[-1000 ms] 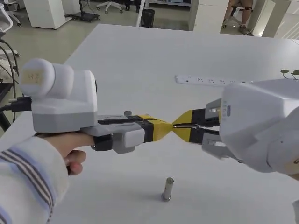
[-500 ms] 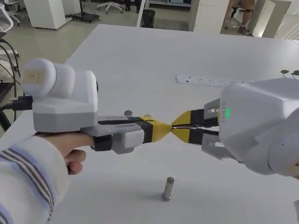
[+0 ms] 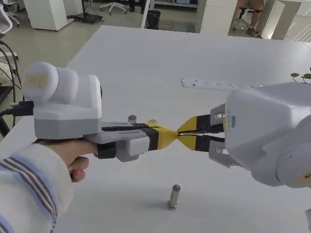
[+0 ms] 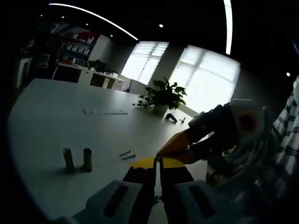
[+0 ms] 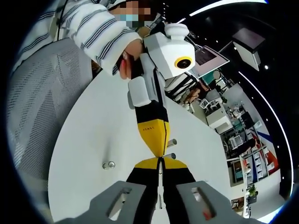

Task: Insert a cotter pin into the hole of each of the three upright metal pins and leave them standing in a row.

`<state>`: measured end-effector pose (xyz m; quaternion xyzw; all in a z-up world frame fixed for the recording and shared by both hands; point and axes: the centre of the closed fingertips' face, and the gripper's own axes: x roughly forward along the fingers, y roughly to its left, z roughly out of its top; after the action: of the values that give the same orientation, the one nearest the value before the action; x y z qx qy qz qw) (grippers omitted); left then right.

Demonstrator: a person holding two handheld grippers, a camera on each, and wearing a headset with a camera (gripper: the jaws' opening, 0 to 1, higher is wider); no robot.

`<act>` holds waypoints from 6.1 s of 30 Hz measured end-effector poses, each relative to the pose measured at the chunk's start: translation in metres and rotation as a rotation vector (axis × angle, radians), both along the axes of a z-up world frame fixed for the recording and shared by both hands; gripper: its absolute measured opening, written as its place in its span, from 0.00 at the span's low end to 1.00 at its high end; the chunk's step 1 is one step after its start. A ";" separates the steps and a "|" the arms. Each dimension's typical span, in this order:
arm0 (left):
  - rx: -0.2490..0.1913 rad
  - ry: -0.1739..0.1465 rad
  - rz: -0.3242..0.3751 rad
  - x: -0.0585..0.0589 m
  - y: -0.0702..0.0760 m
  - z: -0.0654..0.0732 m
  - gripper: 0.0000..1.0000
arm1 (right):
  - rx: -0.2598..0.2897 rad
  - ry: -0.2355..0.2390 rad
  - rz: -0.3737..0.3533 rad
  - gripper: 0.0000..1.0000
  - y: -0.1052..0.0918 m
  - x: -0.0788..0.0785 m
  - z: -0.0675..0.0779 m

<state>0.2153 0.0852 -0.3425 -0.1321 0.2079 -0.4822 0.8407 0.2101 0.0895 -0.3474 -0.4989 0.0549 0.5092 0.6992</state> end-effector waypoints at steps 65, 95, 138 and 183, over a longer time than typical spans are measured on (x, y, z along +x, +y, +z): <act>0.010 0.003 -0.034 -0.016 0.005 0.002 0.00 | 0.179 0.450 -0.162 0.06 -0.020 -0.018 -0.028; 0.058 -0.251 -0.176 -0.034 -0.004 0.013 0.00 | 0.383 0.759 -0.121 0.11 -0.010 -0.043 -0.017; 0.049 -0.249 -0.250 -0.053 -0.005 -0.004 0.00 | 0.343 0.749 -0.047 0.00 -0.011 -0.054 -0.009; 0.160 -0.181 -0.208 -0.047 -0.002 -0.050 0.18 | 0.225 0.648 -0.136 0.00 -0.033 -0.047 -0.049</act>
<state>0.1688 0.0835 -0.3920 0.0016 0.1818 -0.5584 0.8094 0.1630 0.0560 -0.3959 -0.2263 0.2508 0.5965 0.7281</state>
